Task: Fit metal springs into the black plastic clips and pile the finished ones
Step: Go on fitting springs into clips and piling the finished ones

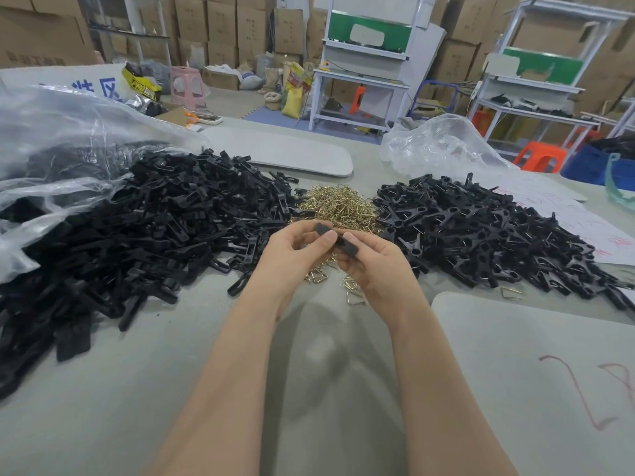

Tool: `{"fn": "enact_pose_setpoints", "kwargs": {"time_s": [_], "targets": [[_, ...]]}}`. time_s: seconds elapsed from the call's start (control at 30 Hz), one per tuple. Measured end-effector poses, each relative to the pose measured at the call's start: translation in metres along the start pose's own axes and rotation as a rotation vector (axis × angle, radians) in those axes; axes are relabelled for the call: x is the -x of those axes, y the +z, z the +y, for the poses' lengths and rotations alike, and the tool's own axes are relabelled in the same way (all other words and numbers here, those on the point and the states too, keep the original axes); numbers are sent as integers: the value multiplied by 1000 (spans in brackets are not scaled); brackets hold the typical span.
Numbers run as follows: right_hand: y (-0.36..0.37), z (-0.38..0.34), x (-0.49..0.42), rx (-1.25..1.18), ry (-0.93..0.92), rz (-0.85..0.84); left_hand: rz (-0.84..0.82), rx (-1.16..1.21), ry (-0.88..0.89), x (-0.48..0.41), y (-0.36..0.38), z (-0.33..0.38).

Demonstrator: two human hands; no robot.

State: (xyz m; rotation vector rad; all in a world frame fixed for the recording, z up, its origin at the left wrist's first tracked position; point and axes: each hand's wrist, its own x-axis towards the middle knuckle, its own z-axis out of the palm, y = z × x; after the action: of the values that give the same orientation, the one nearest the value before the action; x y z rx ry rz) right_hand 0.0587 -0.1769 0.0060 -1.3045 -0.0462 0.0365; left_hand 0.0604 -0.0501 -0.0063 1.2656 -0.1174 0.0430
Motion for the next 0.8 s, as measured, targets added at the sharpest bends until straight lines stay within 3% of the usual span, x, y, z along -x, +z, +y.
{"fn": "enact_pose_setpoints", "kwargs": {"time_s": [0.13,0.17,0.23,0.3,0.4,0.63,0.8], "targets": [[-9,-1,-3,25,44,150,28,-8,-64,1,3,0],[-14,-1,-4,165,12,226,56,43,-86,1,4,1],[-25,1,-5,667,-32,337,127,261,-155,-1,1,3],[-31,3,-2,1062,60,274,192,539,-217,-3,-5,7],[-26,14,-3,1293,151,145,245,782,-246,-2,-11,10],[-3,35,-12,1063,-226,212,276,968,-310,1,-9,14],[-9,34,-13,702,-181,273,207,991,-387,1,-8,16]]}}
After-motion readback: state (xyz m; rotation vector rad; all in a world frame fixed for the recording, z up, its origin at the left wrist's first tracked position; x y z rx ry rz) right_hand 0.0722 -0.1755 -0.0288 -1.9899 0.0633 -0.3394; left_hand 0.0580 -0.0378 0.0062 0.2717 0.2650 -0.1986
